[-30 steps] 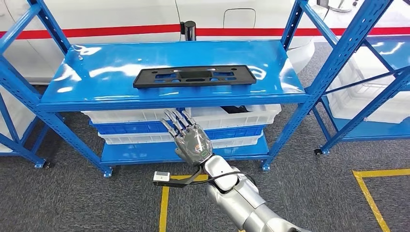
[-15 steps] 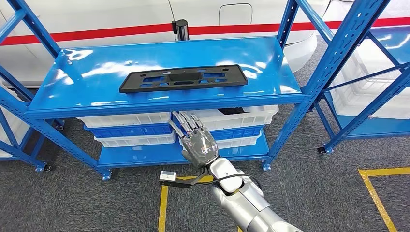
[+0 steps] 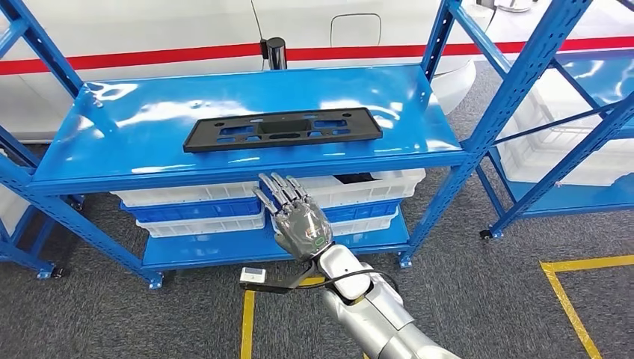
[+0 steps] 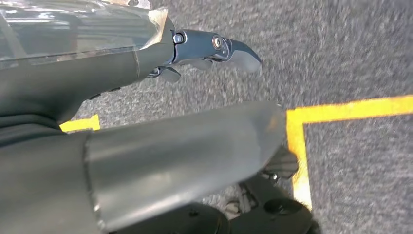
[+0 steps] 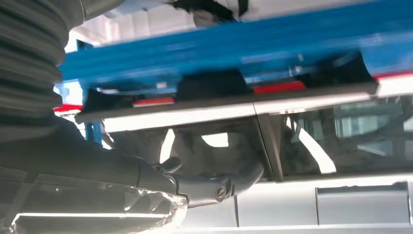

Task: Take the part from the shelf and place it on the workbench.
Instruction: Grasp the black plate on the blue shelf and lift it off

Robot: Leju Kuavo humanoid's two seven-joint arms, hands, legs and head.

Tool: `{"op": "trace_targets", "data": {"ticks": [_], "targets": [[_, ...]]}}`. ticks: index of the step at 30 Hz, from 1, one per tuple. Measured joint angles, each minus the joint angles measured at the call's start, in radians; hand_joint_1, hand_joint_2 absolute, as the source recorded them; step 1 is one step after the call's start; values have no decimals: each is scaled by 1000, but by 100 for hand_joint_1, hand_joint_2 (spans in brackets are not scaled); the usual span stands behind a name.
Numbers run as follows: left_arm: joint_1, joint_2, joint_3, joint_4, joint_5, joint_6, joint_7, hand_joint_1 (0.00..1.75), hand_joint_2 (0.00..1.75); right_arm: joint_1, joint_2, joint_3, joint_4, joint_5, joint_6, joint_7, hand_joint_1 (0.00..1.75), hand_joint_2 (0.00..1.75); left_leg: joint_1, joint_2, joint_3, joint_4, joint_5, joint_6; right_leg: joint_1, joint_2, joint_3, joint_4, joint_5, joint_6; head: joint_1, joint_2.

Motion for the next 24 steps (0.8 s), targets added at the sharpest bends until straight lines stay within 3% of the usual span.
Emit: {"op": "trace_targets", "data": {"ticks": [3, 4, 5, 6, 8, 10, 14, 16, 18, 19, 20, 21, 23, 24], "targets": [[0, -1, 0, 0, -1, 1, 0, 0, 0, 6, -5, -3, -9, 0, 0, 0, 0, 175, -1, 2, 5, -2, -3, 5, -3, -7, -103, 185, -62, -2, 0, 0], [1, -1, 0, 0, -2, 1, 0, 0, 0, 11, -7, -4, -13, 0, 0, 0, 0, 175, -2, 2, 6, -2, -5, 5, -3, -7, -125, 214, -64, 3, 0, 0], [1, -2, 0, 0, -3, 1, 0, 0, 0, 14, -9, -5, -18, 0, 0, 0, 0, 175, -2, 2, 9, -1, -8, 4, -4, -8, -125, 202, -49, 11, 0, 0], [2, -3, 0, 0, -4, 1, 0, 0, 0, 15, -10, -5, -25, 0, 0, 0, 0, 175, -2, 2, 13, 0, -12, 2, -6, -11, -107, 154, -21, 21, 0, 0], [2, -5, 0, 0, -7, 1, 0, 0, 0, 15, -11, -6, -38, -1, 2, 0, 0, 175, -4, 2, 22, 5, -24, -7, -9, -20, -40, 13, 39, 32, 0, 0], [1, -5, 0, 0, -9, 3, 0, 0, 0, 15, -11, -6, -47, -1, 4, 0, 0, 175, -8, 3, 26, 10, -35, -17, -10, -24, -4, -59, 64, 20, -1, 0], [0, -4, 0, 0, -10, 4, 2, 0, 0, 14, -10, -6, -58, -3, 13, 0, 0, 175, -1, 4, 18, 33, -59, -37, -14, -17, 4, -65, 61, -12, -2, 0], [-1, -4, 1, 0, -11, 4, 3, 0, 0, 14, -8, -6, -61, -3, 15, 0, 0, 175, 3, 3, -28, 126, -106, -48, -18, -16, 12, -66, 57, -24, -3, 0], [0, -4, 1, 0, -11, 4, 4, 0, 0, 15, -7, -6, -61, -3, 18, 0, 0, 175, 5, 3, -103, 259, -153, -56, -17, -16, 16, -66, 52, -32, -4, 0], [1, -4, 1, 0, -11, 4, 4, 0, 0, 16, -7, -6, -61, -3, 19, 0, 0, 175, 6, 3, -132, 298, -156, -57, -16, -15, 18, -66, 50, -33, -4, 0], [1, -4, 2, 0, -11, 4, 4, 0, 0, 17, -7, -6, -61, -3, 19, 0, 0, 175, 6, 3, -143, 298, -139, -57, -16, -13, 21, -66, 47, -33, -4, 0], [1, -4, 2, 0, -11, 4, 4, 0, 0, 17, -7, -6, -61, -3, 20, 0, 0, 175, 6, 3, -133, 261, -104, -54, -16, -11, 26, -66, 45, -32, -4, 0], [1, -3, 5, 0, -11, 4, 5, 0, 0, 17, -5, -6, -62, -3, 20, 0, 0, 175, 4, 2, -76, 124, -25, -44, -14, -7, 36, -66, 37, -26, -3, 0], [0, -2, 7, 0, -11, 5, 5, 0, 0, 16, -4, -6, -62, -2, 20, 0, 0, 175, 2, 1, -52, 69, -4, -39, -11, -5, 38, -66, 34, -23, -3, 0]]}}
